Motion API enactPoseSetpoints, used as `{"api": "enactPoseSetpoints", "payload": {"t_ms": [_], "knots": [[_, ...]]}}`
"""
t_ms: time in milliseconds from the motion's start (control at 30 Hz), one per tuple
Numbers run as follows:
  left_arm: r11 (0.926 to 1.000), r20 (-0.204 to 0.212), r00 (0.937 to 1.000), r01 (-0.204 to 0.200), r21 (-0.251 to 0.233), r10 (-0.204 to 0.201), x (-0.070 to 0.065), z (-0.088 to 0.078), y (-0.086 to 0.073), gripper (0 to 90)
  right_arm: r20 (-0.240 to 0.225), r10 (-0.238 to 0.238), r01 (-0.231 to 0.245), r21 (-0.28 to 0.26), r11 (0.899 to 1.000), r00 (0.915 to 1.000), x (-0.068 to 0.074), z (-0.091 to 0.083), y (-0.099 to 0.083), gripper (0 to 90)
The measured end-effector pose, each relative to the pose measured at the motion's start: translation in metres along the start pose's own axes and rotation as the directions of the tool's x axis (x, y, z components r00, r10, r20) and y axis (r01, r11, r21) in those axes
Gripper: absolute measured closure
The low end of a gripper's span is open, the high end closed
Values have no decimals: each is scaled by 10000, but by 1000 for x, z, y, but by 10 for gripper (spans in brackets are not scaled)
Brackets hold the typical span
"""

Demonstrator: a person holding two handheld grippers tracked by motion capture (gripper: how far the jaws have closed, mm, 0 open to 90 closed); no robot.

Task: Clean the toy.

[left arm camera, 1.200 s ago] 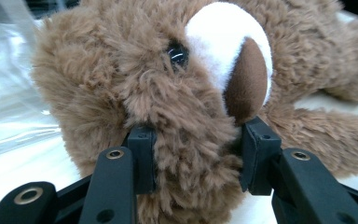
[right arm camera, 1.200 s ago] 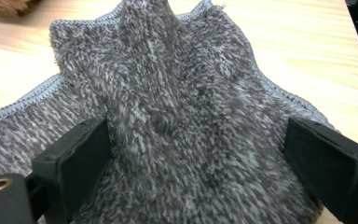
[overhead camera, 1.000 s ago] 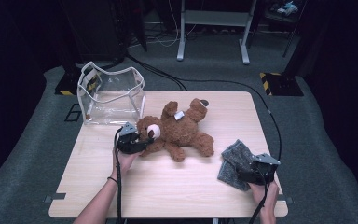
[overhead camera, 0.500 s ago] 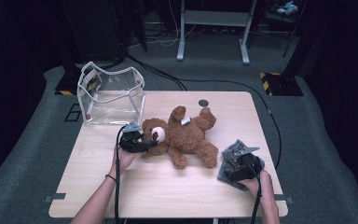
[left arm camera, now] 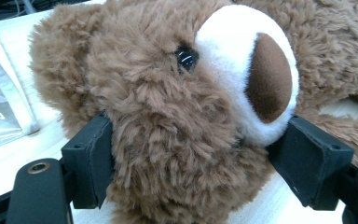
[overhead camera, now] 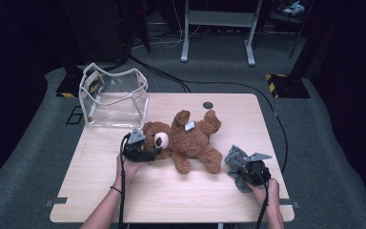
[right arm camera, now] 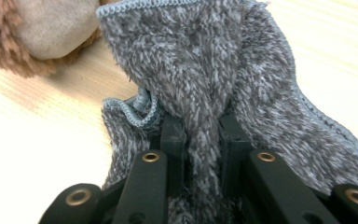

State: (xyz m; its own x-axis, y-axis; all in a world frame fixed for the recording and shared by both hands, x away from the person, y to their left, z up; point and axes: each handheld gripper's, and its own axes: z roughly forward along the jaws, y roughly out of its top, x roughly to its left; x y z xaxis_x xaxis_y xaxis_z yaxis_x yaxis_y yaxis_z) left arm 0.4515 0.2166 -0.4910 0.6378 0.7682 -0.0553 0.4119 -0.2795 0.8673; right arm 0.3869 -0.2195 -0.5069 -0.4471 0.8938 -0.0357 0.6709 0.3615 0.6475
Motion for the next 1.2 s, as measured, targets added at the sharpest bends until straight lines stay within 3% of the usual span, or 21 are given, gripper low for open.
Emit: {"api": "enactPoseSetpoints", "payload": {"t_ms": [67,167,300,333,400,500,600,633,700,833,900,967,1067,1133,1200], "knots": [[10000,-72,10000,35,-38,-36,0,0,0,192,89,215,-214,-73,9997,9997,1,-3,1,770],[9999,-108,9999,47,-109,-49,0,1,-1,195,90,379,-373,-606,9975,9992,-1,-15,10,769],[9999,-82,10000,55,-140,-56,-1,3,-2,203,0,-92,91,-1387,9903,10000,4,-36,35,767],[9998,-102,9999,51,-168,-53,-1,3,-2,205,40,24,-17,-1575,9875,10000,9,-40,43,766],[10000,-19,10000,-25,-49,25,-1,3,-2,204,-172,-538,497,-1837,9817,9984,15,-47,60,763],[9999,-23,10000,-92,-125,92,-1,5,-2,212,-310,-987,899,-2132,9729,9946,31,-53,87,756],[9998,52,9998,-197,-66,197,0,6,-2,227,-432,-1665,1530,-2229,9628,9851,49,-51,117,750],[9997,70,9997,-240,-64,241,1,6,-2,230,-445,-1779,1640,-2199,9616,9830,56,-49,127,749],[9997,95,9997,-212,-98,213,0,6,-2,232,-521,-2425,2261,-2161,9498,9688,70,-45,147,746],[9994,214,9992,-329,44,328,1,6,-2,232,-781,-3040,2839,-1994,9379,9495,101,-26,183,745],[9995,237,9992,-324,29,323,2,6,-2,232,-822,-3500,3296,-1931,9242,9332,115,-11,197,745],[9996,213,9994,-275,-44,276,2,6,-3,231,-890,-3817,3654,-1574,9174,9200,124,6,207,747],[9995,154,9995,-265,-164,267,3,5,-3,222,-878,-3742,3684,-755,9266,9232,127,32,210,762],[9995,106,9997,-225,-238,227,3,2,-3,204,-890,-3486,3459,-447,9372,9330,126,44,205,771],[9995,122,9998,-121,-300,125,2,-1,-3,184,-1031,-3220,3187,-478,9466,9411,122,48,201,774]]}}
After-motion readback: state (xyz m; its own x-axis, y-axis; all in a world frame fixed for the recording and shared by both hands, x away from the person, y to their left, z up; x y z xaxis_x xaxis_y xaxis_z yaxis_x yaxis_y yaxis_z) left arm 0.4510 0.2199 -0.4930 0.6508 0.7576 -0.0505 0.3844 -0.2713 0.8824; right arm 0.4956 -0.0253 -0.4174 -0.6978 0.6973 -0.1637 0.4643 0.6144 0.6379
